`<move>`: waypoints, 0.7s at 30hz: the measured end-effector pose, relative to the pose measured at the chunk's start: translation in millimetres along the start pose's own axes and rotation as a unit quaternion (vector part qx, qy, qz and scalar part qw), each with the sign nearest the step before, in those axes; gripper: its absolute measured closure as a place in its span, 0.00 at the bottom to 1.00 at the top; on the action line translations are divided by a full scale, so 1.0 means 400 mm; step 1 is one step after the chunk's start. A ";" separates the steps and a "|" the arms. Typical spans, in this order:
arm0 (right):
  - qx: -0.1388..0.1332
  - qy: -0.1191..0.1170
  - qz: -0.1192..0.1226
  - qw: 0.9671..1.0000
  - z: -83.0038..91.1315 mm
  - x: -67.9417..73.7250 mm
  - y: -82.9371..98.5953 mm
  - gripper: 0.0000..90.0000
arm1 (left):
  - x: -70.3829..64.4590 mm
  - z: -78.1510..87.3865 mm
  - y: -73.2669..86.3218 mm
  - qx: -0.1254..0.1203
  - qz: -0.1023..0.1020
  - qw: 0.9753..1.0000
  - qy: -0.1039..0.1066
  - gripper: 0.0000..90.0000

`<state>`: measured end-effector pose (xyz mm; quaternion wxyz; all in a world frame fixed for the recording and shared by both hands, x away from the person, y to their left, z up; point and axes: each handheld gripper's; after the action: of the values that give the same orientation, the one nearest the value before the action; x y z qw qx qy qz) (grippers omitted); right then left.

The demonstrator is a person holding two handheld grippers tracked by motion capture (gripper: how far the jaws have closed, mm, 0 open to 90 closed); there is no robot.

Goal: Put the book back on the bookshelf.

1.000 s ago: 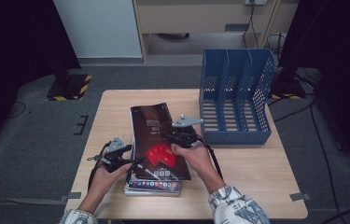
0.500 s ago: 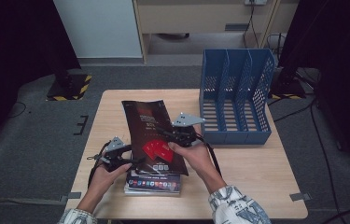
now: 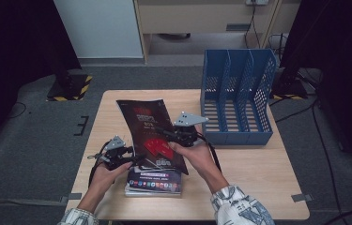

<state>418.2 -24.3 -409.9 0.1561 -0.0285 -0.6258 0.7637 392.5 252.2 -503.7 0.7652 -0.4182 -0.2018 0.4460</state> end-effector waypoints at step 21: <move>0.025 0.012 0.010 1.000 0.035 -0.013 -0.003 0.95 | 0.003 0.017 -0.014 0.003 0.014 1.000 0.002 0.95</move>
<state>420.0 -38.7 -406.3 0.1572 -0.0402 -0.6043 0.7801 391.4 255.1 -495.3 0.7602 -0.4199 -0.1930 0.4567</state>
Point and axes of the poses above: each handheld gripper's, and its own axes: z roughly backward along the jaws, y roughly out of its underside, x roughly to its left, and after that the axes turned 13 degrees about -y, right-handed
